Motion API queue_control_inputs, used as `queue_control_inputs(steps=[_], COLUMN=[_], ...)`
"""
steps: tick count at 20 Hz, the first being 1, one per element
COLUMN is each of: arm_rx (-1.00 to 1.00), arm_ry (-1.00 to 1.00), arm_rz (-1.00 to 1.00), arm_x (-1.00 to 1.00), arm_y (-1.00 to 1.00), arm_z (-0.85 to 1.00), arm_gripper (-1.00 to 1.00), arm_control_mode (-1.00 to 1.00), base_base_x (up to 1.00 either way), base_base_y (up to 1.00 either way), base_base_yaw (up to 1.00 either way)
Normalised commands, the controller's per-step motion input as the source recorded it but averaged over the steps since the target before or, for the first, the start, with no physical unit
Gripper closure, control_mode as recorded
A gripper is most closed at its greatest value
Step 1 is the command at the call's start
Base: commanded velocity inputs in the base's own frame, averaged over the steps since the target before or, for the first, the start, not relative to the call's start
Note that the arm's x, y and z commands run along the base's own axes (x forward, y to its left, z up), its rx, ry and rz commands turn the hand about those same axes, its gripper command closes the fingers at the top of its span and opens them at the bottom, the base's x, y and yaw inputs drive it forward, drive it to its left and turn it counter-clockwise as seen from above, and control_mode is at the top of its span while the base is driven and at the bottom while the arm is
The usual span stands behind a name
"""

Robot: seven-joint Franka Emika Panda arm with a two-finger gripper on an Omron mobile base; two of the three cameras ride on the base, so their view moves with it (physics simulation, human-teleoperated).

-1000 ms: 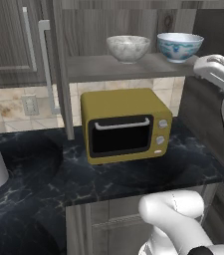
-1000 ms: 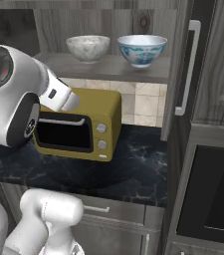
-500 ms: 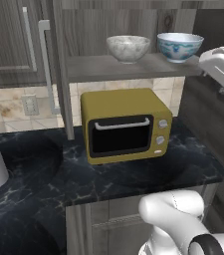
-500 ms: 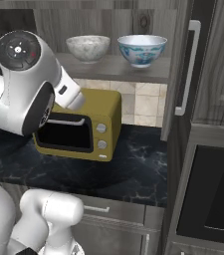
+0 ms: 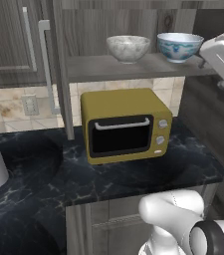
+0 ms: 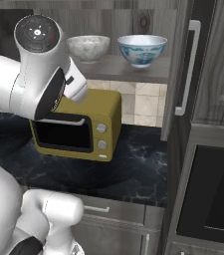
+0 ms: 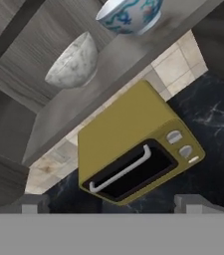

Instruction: Move the bowls from the cabinet to the plates on the dining table.

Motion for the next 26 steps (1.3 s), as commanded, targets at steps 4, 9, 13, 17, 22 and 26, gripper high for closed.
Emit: queue_control_inputs(steps=[4, 9, 13, 17, 22, 26], arm_rx=[0.00, 0.00, 0.00, 0.01, 0.02, 0.00], arm_ry=[0.00, 0.02, 0.05, 0.03, 0.07, 0.04], arm_rz=[0.00, 0.00, 0.00, 0.00, 0.00, 0.00], arm_x=[0.54, 0.42, 0.39, 0.27, 0.32, 0.47], arm_y=[0.00, 0.00, 0.02, 0.02, 0.00, 0.00], arm_z=[-0.01, 0.00, 0.03, 0.07, 0.11, 0.00], arm_gripper=[-1.00, -1.00, -1.00, -1.00, -1.00, -1.00], arm_control_mode=[-1.00, -1.00, -1.00, -1.00, -1.00, -1.00], base_base_x=[0.00, 0.00, 0.00, 0.00, 0.00, 0.00], base_base_y=[0.00, 0.00, 0.00, 0.00, 0.00, 0.00], base_base_yaw=[0.00, 0.00, 0.00, 0.00, 0.00, 0.00])
